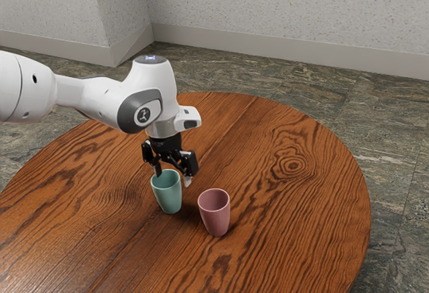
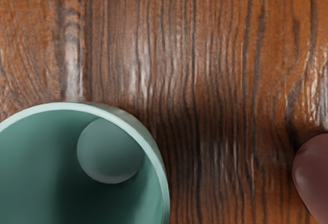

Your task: Place the left cup onto the right cup

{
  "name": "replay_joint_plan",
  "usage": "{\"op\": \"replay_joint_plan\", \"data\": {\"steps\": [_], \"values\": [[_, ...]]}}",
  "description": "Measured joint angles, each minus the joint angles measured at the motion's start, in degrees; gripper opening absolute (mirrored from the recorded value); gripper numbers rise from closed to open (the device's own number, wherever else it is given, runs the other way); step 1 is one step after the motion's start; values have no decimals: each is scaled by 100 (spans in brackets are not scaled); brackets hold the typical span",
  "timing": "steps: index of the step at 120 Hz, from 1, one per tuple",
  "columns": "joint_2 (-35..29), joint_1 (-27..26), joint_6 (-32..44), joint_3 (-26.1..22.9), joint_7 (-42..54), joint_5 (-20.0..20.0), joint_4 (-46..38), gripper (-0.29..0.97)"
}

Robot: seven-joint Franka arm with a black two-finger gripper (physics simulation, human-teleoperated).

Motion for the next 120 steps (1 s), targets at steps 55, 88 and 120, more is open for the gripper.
{"op": "replay_joint_plan", "data": {"steps": [55, 88, 120], "values": [[162, 0, 117, -5, 43, 1, 0, 68], [231, 0, 202, 0, 54, 1, 0, 68], [253, 0, 241, 0, 60, 1, -3, 61]]}}
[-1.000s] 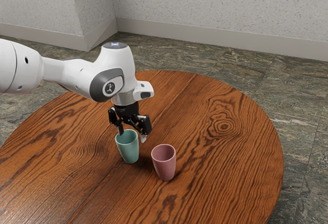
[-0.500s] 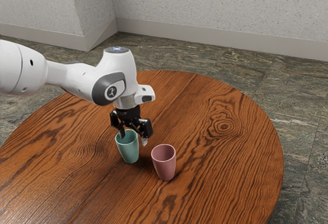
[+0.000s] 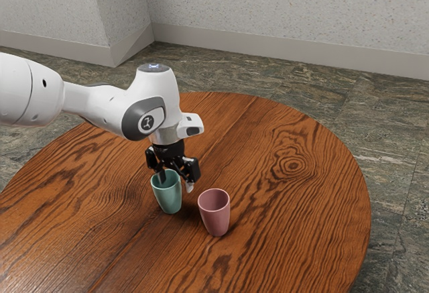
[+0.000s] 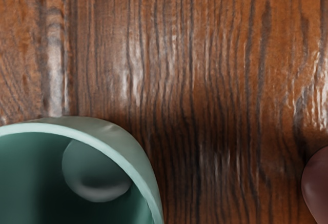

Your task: Place the left cup onto the right cup

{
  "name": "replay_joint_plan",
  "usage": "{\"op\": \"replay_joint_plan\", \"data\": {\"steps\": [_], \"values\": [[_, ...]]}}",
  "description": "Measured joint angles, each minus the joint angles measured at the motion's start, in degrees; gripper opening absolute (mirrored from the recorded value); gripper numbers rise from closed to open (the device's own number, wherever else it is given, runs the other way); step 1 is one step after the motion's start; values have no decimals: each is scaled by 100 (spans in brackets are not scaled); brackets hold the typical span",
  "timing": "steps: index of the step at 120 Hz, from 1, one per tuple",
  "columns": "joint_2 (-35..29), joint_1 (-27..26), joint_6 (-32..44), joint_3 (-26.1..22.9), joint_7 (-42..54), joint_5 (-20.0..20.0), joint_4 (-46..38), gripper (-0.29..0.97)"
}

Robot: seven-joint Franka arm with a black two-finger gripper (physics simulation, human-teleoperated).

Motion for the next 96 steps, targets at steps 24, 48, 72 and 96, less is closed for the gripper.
{"op": "replay_joint_plan", "data": {"steps": [24, 48, 72, 96], "values": [[32, 0, 32, 0, 3, -1, -5, 54], [73, 0, 46, 0, 6, 0, -6, 50], [118, 0, 91, 0, 7, 0, -6, 45], [141, 0, 126, 0, 10, -1, -11, 39]]}}
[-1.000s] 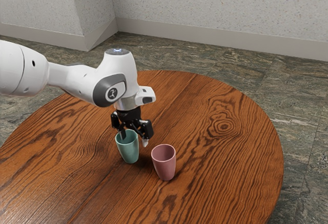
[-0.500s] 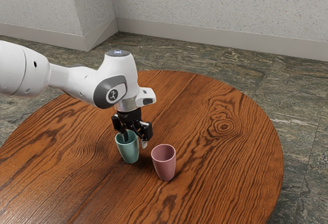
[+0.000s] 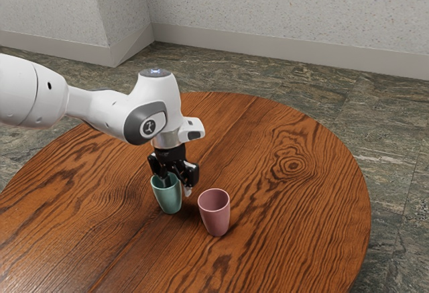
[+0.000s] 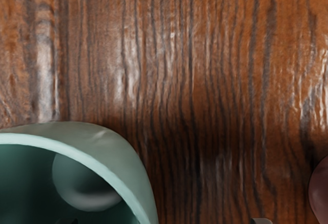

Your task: Place the left cup onto the right cup

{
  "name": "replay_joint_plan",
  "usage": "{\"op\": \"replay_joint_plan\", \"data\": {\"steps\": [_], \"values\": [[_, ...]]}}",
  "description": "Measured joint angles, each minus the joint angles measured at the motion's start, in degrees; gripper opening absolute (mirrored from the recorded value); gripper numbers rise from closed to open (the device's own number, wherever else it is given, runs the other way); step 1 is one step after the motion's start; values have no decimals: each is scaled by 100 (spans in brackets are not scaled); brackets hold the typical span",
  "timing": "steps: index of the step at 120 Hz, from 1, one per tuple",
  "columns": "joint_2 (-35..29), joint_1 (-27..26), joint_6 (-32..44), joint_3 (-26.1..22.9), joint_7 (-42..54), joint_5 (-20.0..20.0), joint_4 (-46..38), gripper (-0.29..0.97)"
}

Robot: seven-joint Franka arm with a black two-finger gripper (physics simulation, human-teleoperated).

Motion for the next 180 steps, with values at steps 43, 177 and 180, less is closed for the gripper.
{"op": "replay_joint_plan", "data": {"steps": [43, 177, 180], "values": [[2, 7, 27, 0, 4, 0, -3, 23], [-107, 0, -61, 0, -80, 56, 1, -11], [-122, 0, -73, 0, -82, 55, 3, -11]]}}
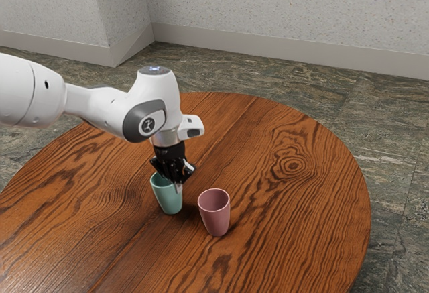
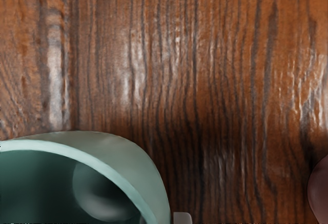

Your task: Place the left cup onto the right cup

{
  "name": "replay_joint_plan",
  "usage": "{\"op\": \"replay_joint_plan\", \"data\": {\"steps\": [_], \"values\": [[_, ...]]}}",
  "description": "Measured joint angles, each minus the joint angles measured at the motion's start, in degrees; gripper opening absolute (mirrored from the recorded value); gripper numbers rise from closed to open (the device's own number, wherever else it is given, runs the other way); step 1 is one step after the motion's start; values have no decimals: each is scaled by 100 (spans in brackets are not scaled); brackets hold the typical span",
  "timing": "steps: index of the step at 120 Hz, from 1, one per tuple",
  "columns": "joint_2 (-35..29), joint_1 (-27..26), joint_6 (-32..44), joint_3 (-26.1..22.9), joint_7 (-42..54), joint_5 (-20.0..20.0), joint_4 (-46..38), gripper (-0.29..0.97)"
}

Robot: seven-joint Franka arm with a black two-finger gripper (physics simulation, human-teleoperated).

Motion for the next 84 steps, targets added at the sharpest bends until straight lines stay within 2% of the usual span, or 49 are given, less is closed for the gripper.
{"op": "replay_joint_plan", "data": {"steps": [84], "values": [[-696, -12, -751, -96, -42, -12, 46, -10]]}}
